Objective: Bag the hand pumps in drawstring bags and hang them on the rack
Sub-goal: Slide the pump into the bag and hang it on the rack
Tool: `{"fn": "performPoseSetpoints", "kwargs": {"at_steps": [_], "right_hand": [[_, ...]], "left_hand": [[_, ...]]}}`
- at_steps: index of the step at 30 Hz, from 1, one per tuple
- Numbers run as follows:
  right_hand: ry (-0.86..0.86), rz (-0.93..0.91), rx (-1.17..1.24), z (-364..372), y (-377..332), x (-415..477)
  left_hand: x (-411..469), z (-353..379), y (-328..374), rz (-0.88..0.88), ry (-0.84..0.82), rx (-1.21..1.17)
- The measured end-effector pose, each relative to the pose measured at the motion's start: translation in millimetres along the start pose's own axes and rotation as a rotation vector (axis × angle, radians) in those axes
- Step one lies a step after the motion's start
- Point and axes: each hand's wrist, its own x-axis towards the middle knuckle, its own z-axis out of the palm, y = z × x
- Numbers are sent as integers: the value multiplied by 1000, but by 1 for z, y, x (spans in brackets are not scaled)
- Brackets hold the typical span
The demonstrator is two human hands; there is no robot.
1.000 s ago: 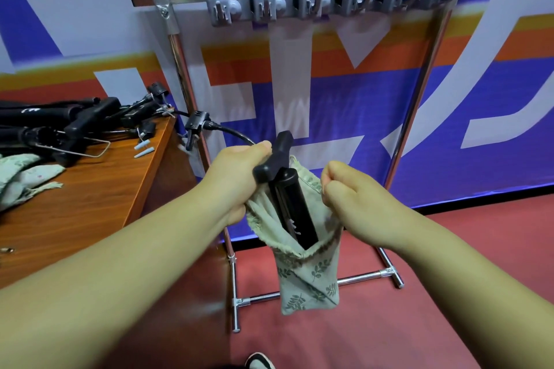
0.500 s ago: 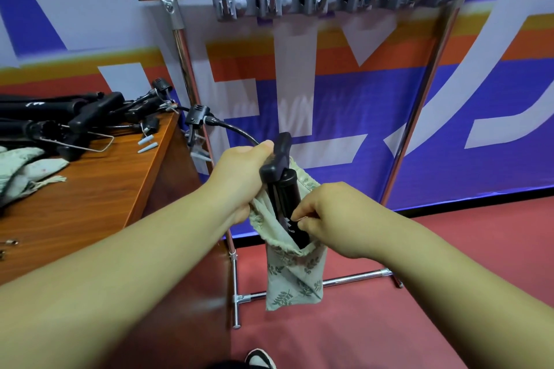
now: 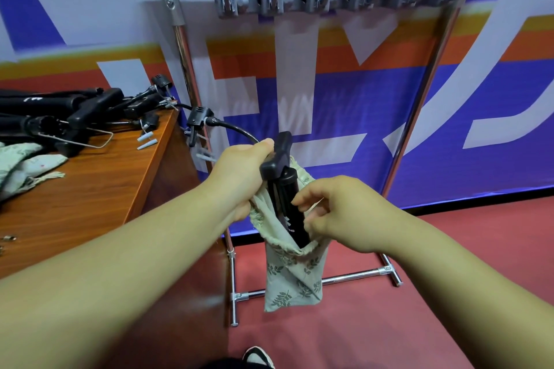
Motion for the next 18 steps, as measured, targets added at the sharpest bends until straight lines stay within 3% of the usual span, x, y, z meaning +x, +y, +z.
{"fn": "performPoseSetpoints", "kwargs": {"at_steps": [4, 10, 15, 18], "right_hand": [[189, 64, -24, -7, 18, -1], [60, 190, 33, 1, 39, -1], [129, 300, 436, 3, 46, 5], [174, 276, 582, -2, 40, 5]], "left_hand": [[0, -2, 1, -18, -7, -25], [1, -2, 1, -17, -16, -24], [1, -9, 4, 5, -19, 5], [8, -16, 5, 58, -60, 54]]}}
